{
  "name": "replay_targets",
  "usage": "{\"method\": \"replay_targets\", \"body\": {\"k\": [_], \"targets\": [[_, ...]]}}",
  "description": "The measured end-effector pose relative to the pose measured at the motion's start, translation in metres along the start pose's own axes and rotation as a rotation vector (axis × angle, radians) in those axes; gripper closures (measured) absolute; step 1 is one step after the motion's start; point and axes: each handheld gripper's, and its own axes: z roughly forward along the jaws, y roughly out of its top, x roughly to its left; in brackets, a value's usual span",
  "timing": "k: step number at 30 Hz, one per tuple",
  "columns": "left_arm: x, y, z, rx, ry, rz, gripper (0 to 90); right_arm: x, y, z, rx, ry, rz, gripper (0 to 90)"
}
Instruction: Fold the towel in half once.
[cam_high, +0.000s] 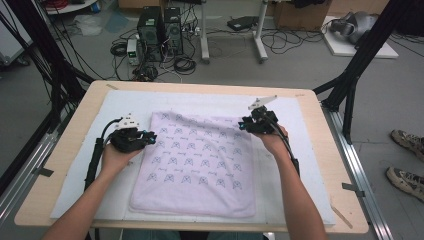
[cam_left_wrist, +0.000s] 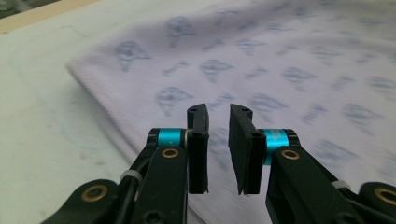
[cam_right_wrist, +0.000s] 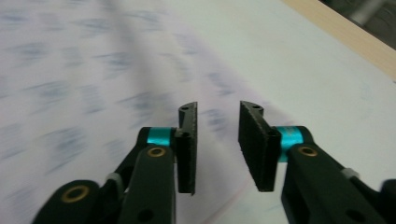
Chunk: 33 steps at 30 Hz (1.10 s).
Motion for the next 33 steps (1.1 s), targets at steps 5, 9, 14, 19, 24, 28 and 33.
{"method": "replay_targets", "body": {"k": [5,9,14,19,24,28,33], "targets": [[0.008,-0.009,0.018,0.075,0.013,-0.041,75.4,-0.014,-0.003,0.041,0.092,-0.056,0.029,66.5],[0.008,-0.009,0.017,0.074,0.012,-0.039,75.3,-0.015,-0.003,0.044,0.085,-0.054,0.044,88.0],[0.010,-0.009,0.016,0.067,0.044,-0.059,71.8,-0.026,-0.005,0.032,0.064,-0.126,0.111,87.3],[0.016,-0.006,0.010,0.048,0.085,-0.113,63.0,-0.023,-0.004,0.019,0.006,-0.048,0.153,65.7],[0.022,0.000,0.003,0.014,0.107,-0.153,55.1,-0.013,-0.003,0.012,-0.022,0.017,0.147,53.2],[0.025,0.006,0.001,-0.024,0.113,-0.163,52.7,-0.005,-0.001,0.013,-0.021,0.058,0.126,47.4],[0.028,0.013,0.006,0.020,0.102,-0.153,51.5,-0.002,-0.002,0.013,-0.003,0.078,0.118,43.0]]}}
